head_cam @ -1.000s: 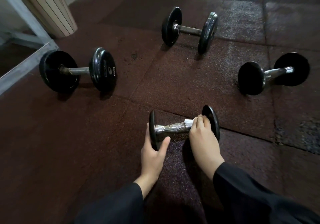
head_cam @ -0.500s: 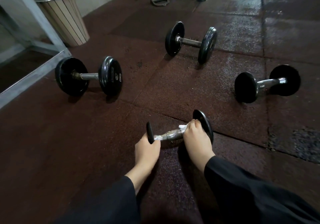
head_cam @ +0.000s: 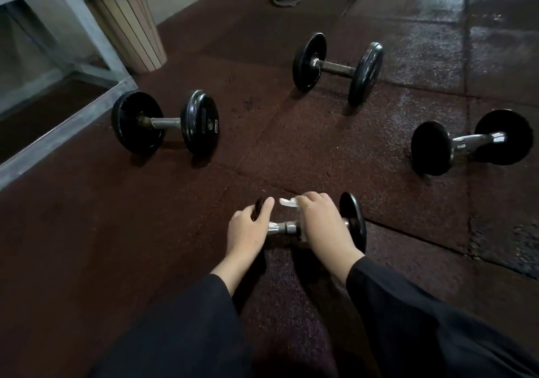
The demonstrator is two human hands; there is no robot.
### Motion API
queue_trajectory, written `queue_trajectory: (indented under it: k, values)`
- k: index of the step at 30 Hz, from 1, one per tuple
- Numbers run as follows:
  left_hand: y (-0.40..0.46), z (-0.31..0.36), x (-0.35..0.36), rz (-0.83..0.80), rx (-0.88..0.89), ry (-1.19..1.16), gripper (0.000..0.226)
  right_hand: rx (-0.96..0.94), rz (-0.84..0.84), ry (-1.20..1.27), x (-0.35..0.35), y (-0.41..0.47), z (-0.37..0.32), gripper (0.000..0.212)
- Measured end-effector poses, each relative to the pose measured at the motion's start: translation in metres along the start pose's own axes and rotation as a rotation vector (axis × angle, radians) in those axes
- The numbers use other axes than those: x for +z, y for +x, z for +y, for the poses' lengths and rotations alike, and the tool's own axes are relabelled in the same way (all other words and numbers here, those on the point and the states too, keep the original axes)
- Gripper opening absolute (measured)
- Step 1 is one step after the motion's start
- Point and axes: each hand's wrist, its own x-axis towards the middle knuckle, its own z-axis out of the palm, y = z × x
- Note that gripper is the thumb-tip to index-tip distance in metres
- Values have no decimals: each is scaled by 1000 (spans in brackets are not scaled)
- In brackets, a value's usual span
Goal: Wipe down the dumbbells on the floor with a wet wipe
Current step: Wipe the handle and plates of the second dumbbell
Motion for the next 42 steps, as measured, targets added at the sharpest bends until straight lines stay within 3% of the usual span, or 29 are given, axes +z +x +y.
queue_trajectory:
  k: [4, 6, 13, 18, 23, 27, 30, 35, 42]
  values:
    - [3, 4, 15, -60, -86, -437, 50, -67, 26, 176, 25, 7, -8, 36]
    - [6, 5, 14, -82, -105, -503, 49, -107, -15, 159, 33, 6, -9, 36]
    - [8, -6, 15, -138, -72, -505, 55, -184, 26, -36, 33, 4, -9, 34]
    - [10, -7, 16, -127, -82, -512, 76, -68, -192, 1, 21, 27, -21, 29]
    - [9, -11, 15, -137, -63, -461, 62, -126, -174, 4, 32, 12, -11, 31]
    - [11, -13, 17, -153, -60, -465, 83, -113, -208, -66, 24, 24, -15, 29]
    - [12, -11, 16, -162, -75, -485, 70, -127, -166, -45, 30, 18, -27, 32]
    - [14, -15, 17, -166, -50, -502, 61, -229, 196, -37, 57, -19, -15, 46]
    - [13, -14, 19, -164, -75, -516, 64, -339, 126, -199, 62, -25, -9, 46]
